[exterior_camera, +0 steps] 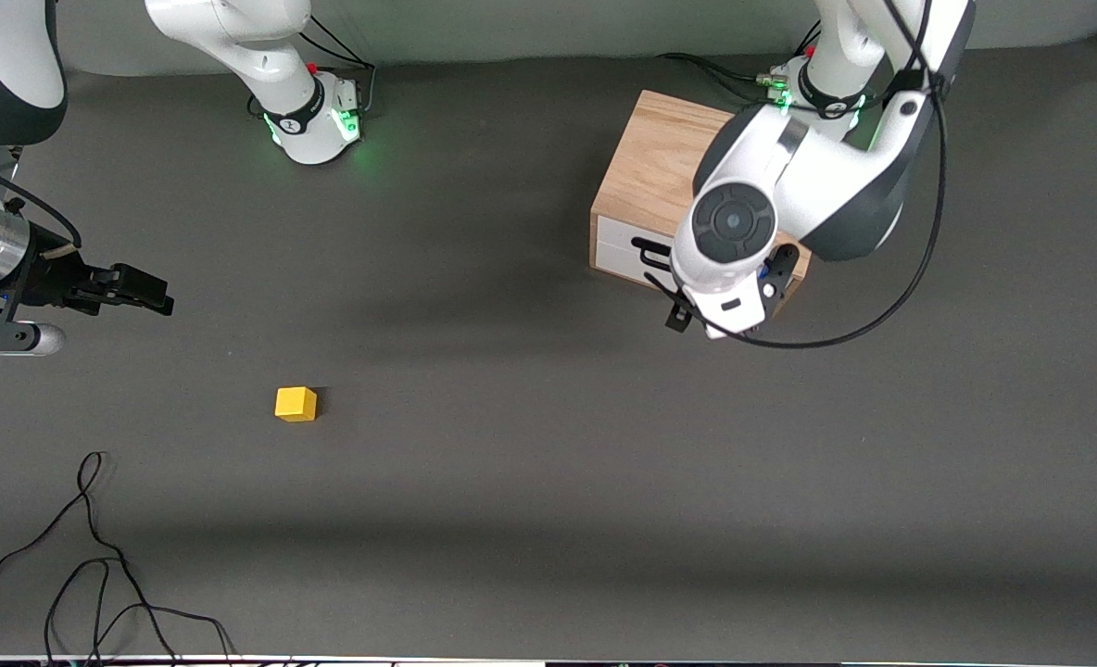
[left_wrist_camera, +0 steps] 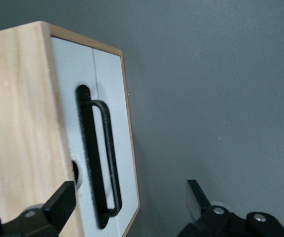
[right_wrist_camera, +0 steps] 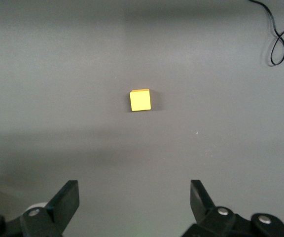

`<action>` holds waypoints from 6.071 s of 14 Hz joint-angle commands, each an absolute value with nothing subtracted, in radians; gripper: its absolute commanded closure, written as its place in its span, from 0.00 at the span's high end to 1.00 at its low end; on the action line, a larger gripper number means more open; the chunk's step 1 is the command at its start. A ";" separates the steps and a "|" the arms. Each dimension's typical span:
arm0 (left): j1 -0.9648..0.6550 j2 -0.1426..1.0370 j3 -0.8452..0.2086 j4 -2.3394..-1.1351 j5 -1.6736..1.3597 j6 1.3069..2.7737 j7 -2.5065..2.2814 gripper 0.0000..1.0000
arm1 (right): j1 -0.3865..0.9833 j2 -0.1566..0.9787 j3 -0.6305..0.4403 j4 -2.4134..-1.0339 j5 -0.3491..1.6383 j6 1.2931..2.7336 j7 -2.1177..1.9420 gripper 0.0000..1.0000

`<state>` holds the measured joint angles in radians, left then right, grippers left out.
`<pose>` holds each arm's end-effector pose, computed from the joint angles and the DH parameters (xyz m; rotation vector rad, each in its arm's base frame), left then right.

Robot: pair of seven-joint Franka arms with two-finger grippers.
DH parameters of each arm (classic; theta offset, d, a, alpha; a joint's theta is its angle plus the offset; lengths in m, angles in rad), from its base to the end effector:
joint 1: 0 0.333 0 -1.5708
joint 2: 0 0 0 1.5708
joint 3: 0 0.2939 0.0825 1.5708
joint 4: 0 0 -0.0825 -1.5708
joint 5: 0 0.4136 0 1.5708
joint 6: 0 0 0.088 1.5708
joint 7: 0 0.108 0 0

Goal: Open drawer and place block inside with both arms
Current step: 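Pull the drawer handle outward with the left gripper, then pull the drawer open with the left gripper while the right gripper reaches the cube, then grasp the yellow cube with the right gripper while the left gripper withdraws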

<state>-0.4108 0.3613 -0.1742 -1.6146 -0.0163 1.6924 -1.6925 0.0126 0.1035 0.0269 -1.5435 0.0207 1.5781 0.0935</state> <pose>0.5443 -0.3513 0.3666 -2.4693 -1.5381 0.2747 0.6109 0.0257 0.5538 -3.1196 0.0857 0.1097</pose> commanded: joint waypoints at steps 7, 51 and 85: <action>-0.423 0.402 -0.175 -1.715 -0.002 1.785 -1.720 1.00 | 0.020 0.100 0.025 -1.540 0.005 1.583 0.112 1.00; -0.451 0.704 -0.173 -1.405 0.104 2.091 -1.770 1.00 | 0.048 0.354 0.017 -1.936 -0.020 2.327 0.110 1.00; -0.100 0.275 -0.144 -1.296 -0.001 1.472 -0.929 1.00 | 0.067 0.495 -0.002 -2.042 -0.018 2.586 0.100 0.63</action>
